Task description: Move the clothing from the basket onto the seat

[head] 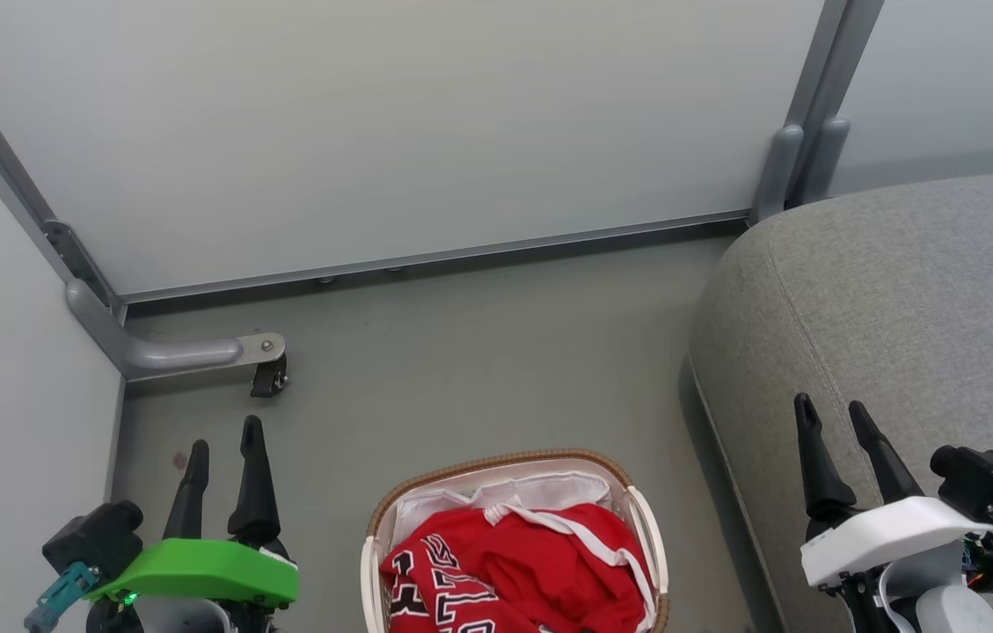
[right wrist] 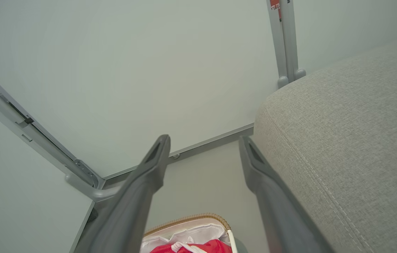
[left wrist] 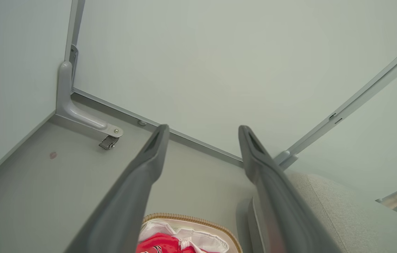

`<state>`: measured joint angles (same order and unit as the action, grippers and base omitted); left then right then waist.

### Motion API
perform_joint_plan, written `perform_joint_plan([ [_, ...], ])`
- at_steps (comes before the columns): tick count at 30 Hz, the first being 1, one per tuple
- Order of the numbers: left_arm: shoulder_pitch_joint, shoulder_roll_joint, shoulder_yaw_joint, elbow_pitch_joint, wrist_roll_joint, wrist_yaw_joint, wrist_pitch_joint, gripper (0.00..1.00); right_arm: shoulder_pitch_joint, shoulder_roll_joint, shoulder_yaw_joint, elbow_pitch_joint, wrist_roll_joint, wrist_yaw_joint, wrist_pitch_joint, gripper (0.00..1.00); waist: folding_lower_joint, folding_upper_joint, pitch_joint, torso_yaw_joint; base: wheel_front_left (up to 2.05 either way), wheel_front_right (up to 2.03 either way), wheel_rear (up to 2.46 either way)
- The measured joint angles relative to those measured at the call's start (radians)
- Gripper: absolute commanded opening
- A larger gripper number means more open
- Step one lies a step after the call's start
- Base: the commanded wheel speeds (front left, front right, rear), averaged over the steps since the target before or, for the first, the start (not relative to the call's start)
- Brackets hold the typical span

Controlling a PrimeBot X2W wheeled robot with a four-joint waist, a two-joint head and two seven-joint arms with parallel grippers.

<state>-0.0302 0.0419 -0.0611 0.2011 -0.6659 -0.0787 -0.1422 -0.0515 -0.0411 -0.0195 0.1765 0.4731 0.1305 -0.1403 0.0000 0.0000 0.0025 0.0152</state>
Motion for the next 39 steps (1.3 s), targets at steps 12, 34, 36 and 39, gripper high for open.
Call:
perform_joint_plan([
  [12,0.014,0.001,-0.017,0.036,0.109,0.001,-0.029,1.0,0.001,-0.002,0.014,0.017,-0.132,0.0,-0.029,1.0,0.0,0.0,0.001,0.004,0.0,0.0,0.0],
  [34,0.023,0.003,-0.062,0.085,0.254,-0.001,-0.076,1.0,0.02,-0.004,0.028,0.032,-0.316,0.0,-0.078,1.0,0.0,0.0,-0.003,0.011,0.0,0.0,0.0],
  [36,0.024,0.003,-0.065,0.094,0.26,-0.001,-0.081,1.0,0.02,-0.004,0.03,0.032,-0.327,0.0,-0.081,1.0,0.0,0.0,-0.003,0.011,0.0,0.0,0.0],
  [39,0.024,0.003,-0.068,0.102,0.282,-0.002,-0.087,1.0,0.021,-0.005,0.036,0.032,-0.347,0.0,-0.089,1.0,0.0,0.0,-0.003,0.012,0.0,0.0,0.0],
])
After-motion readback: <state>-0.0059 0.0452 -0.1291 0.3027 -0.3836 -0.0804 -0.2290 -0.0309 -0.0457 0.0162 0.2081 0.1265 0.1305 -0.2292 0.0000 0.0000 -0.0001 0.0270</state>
